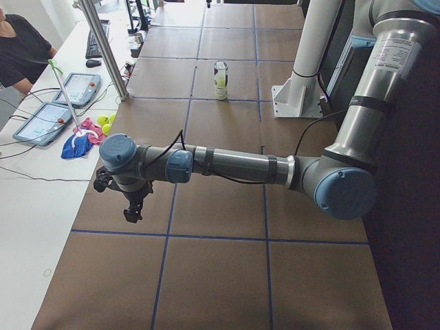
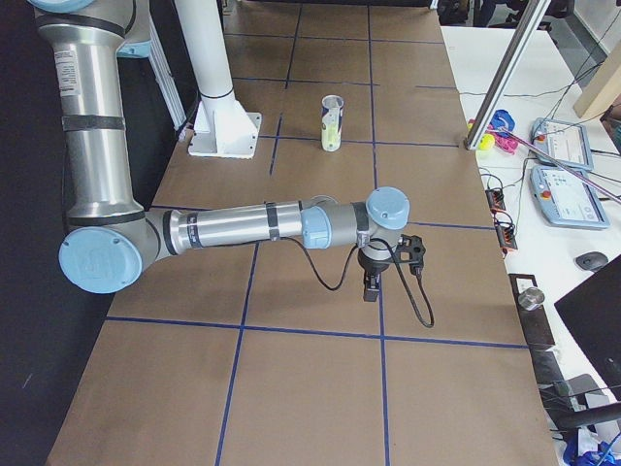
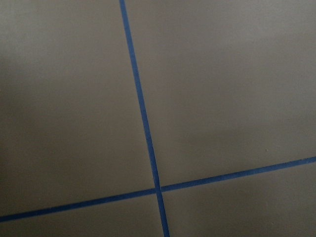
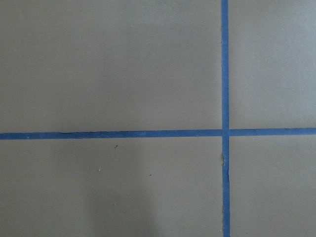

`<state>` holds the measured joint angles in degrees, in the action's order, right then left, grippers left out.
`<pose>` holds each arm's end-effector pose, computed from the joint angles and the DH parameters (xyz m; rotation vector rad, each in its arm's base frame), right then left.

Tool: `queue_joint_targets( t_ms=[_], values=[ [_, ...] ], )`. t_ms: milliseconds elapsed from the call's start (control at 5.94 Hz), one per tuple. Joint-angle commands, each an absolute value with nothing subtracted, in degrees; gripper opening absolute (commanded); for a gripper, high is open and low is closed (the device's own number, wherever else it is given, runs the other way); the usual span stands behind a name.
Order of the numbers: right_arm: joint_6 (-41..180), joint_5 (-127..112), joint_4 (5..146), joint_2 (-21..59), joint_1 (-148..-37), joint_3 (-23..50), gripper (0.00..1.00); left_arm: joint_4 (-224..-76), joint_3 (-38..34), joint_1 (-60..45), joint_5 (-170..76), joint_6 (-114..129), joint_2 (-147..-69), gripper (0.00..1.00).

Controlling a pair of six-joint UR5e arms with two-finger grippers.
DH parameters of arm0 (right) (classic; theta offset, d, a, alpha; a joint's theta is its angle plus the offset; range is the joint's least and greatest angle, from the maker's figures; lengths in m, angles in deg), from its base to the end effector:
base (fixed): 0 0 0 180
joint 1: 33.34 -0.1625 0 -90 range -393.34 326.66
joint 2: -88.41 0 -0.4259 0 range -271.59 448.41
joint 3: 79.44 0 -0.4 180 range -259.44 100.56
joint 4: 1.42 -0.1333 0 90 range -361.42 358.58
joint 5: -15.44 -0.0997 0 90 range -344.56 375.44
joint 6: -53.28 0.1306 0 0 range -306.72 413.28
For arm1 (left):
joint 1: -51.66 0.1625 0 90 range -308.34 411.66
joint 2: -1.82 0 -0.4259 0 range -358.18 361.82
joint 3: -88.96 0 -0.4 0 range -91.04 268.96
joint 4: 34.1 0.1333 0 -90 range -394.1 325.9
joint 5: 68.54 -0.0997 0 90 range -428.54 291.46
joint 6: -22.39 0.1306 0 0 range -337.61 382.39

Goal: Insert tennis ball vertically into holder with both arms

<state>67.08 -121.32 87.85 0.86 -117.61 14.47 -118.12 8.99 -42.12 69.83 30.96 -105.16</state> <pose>-0.0145 -0.5269 0.6202 -0.0231 -0.8232 0.0823 -0.0767 -0.6189 0.6065 0.1067 0.8379 0.0857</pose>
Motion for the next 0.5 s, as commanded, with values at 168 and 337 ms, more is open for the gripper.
queue_joint_targets(
  t_ms=[168,337],
  values=[
    [66.55,-122.02,87.53,-2.63,-121.65,14.95,1.00,-111.18,-1.05,-43.18,67.87,30.91,-94.50,1.00],
    [64.81,-121.41,87.70,-3.25,-122.45,15.04,1.00,-110.57,-5.83,-42.74,66.47,29.69,-91.29,1.00]
  ],
)
